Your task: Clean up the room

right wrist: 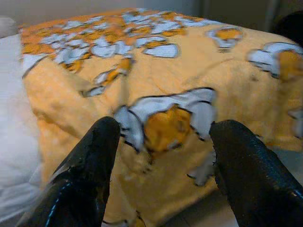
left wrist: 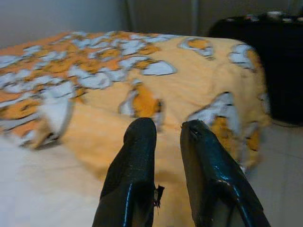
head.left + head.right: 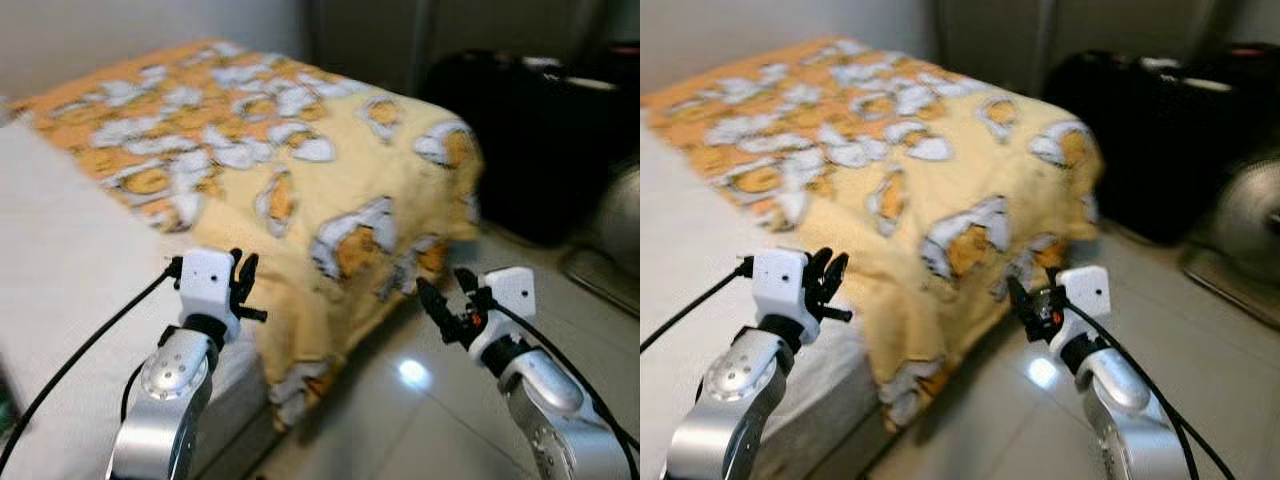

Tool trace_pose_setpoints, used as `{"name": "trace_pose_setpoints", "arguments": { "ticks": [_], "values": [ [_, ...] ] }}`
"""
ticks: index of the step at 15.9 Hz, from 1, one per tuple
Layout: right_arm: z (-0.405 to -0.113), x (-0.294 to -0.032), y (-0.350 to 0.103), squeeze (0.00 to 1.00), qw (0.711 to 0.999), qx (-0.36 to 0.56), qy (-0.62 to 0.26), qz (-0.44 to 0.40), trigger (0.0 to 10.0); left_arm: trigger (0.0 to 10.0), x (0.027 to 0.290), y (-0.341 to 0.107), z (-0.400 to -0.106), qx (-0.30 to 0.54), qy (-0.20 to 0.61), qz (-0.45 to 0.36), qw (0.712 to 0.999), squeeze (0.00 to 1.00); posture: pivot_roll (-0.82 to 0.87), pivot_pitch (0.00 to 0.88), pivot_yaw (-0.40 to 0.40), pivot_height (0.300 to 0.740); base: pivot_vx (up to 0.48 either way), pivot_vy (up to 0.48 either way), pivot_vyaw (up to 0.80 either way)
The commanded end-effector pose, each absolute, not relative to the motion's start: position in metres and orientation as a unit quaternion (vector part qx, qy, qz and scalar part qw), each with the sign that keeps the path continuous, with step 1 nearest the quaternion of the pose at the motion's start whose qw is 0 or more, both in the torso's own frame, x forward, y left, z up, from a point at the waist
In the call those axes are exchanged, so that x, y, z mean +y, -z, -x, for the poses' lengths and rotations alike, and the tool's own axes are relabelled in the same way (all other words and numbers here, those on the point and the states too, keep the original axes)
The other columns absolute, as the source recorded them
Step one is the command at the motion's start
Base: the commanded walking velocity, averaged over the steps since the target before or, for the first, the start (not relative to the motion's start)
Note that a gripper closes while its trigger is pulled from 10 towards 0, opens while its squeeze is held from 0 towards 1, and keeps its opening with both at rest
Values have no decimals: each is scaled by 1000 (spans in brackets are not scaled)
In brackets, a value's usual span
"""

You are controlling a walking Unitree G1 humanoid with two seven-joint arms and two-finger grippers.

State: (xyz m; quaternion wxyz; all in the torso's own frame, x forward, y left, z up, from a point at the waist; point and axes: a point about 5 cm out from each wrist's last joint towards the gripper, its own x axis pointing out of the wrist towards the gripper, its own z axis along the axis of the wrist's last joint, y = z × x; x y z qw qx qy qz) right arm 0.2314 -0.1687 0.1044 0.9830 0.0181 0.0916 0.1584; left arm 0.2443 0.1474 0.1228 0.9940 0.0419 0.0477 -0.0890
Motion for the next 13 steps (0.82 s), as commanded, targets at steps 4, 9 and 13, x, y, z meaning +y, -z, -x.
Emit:
{"name": "trace_pose_setpoints", "arguments": {
  "ticks": [4, 9, 13],
  "values": [
    [-238, -167, -112, 0, 982, 78, -171, -18, 10000, 10000, 153, -122, -245, 50, 72, -54, 995, 0, -8, 34, 40, 740, 304, 0, 0],
    [-240, -170, -115, 0, 983, 75, -169, -16, 10000, 10000, 152, -122, -245, 52, 73, -51, 995, 0, -19, 42, 46, 740, 304, 0, 0],
    [-241, -173, -115, 0, 983, 74, -168, -11, 10000, 10000, 148, -120, -247, 55, 79, -50, 994, 0, -22, 44, 46, 740, 306, 0, 0]
  ]
}}
